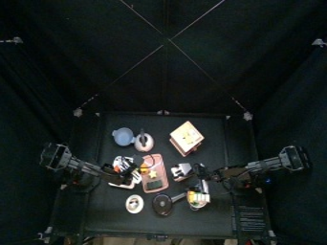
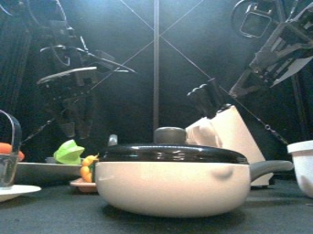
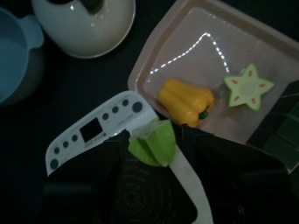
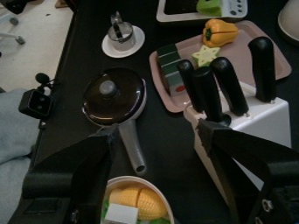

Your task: Grab starfruit top

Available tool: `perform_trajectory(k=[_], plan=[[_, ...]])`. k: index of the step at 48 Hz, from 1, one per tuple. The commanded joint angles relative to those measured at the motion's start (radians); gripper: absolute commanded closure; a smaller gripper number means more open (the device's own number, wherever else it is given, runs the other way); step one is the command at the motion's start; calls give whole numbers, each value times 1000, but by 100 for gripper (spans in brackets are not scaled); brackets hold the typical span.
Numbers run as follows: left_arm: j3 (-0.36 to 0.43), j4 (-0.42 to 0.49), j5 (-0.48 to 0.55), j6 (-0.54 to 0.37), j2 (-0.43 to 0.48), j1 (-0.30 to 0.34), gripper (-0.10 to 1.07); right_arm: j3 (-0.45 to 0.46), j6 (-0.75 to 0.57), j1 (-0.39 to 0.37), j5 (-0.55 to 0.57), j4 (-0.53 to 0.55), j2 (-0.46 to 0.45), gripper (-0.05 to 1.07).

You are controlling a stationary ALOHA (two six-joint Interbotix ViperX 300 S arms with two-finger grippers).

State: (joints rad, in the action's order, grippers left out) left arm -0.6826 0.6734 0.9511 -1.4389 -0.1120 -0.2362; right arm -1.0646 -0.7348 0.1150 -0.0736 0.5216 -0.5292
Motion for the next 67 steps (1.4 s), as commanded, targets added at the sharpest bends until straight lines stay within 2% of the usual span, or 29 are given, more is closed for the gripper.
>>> perform_trajectory(k=[1, 26, 67], plan=[[14, -21, 6, -5, -8, -3, 10, 8, 0, -2, -9, -2, -5, 2], [20, -89, 6, -5, 58, 5, 10, 8, 0, -3, -8, -2, -2, 2], [15, -80, 3, -2, 103, 48, 11, 8, 0, -2, -8, 0, 8, 2]])
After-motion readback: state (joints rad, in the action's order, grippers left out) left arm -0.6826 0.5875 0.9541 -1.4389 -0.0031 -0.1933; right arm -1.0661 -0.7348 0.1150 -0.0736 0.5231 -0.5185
